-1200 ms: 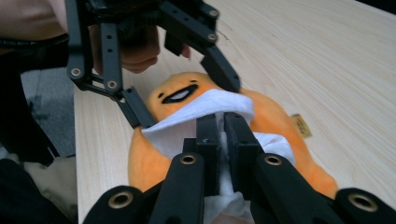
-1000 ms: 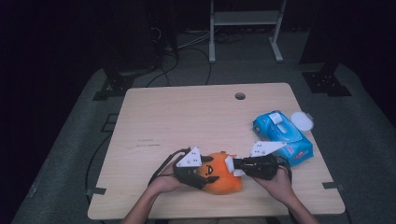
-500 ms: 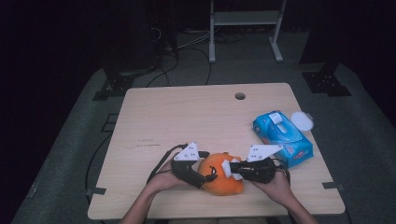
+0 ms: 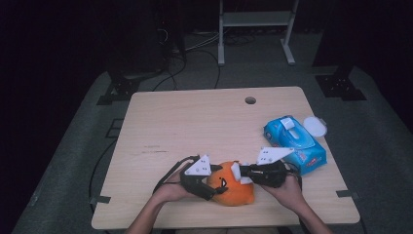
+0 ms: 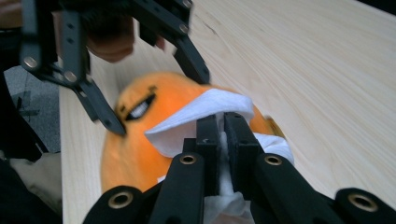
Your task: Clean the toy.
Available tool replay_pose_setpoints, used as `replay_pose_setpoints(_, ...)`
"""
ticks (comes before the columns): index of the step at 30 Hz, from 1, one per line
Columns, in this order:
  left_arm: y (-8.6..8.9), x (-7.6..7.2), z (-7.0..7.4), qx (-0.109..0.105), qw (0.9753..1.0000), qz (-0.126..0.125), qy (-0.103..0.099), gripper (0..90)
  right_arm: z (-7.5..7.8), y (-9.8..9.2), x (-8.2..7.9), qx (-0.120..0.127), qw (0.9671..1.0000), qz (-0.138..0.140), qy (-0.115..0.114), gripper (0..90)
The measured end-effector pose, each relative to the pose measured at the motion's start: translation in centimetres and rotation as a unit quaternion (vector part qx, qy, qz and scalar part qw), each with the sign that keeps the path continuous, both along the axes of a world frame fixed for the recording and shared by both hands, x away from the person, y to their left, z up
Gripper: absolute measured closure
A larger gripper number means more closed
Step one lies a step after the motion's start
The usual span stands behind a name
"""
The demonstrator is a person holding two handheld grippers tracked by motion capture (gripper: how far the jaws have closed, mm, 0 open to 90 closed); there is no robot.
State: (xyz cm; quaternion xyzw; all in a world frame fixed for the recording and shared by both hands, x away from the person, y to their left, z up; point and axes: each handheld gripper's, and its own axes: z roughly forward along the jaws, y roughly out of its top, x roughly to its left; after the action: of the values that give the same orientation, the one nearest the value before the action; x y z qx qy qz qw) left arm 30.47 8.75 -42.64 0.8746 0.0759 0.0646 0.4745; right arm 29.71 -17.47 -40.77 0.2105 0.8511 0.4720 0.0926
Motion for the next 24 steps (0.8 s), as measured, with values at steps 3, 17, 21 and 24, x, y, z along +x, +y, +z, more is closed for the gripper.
replay_pose_setpoints(3, 0.3, 0.4, 0.1, -0.007, 0.9998, 0.015, 0.013, 21.2, -0.3, -0.7, -0.1, -0.002, 1.0000, -0.004, 0.005, 84.4)
replay_pose_setpoints(17, -0.6, -0.1, 0.6, -0.002, 0.9999, 0.012, 0.004, 20.9, 0.4, 1.8, -1.0, -0.009, 0.9994, 0.030, -0.016, 84.4)
replay_pose_setpoints(21, -0.2, 0.5, 0.6, -0.004, 0.9990, 0.032, 0.031, 14.0, 0.1, 1.3, -1.0, -0.007, 0.9995, 0.030, -0.010, 84.4)
replay_pose_setpoints(24, -0.5, 0.4, 0.2, 0.001, 0.9991, 0.025, 0.035, 18.4, 0.0, 1.0, -0.9, -0.005, 0.9995, 0.030, -0.005, 84.4)
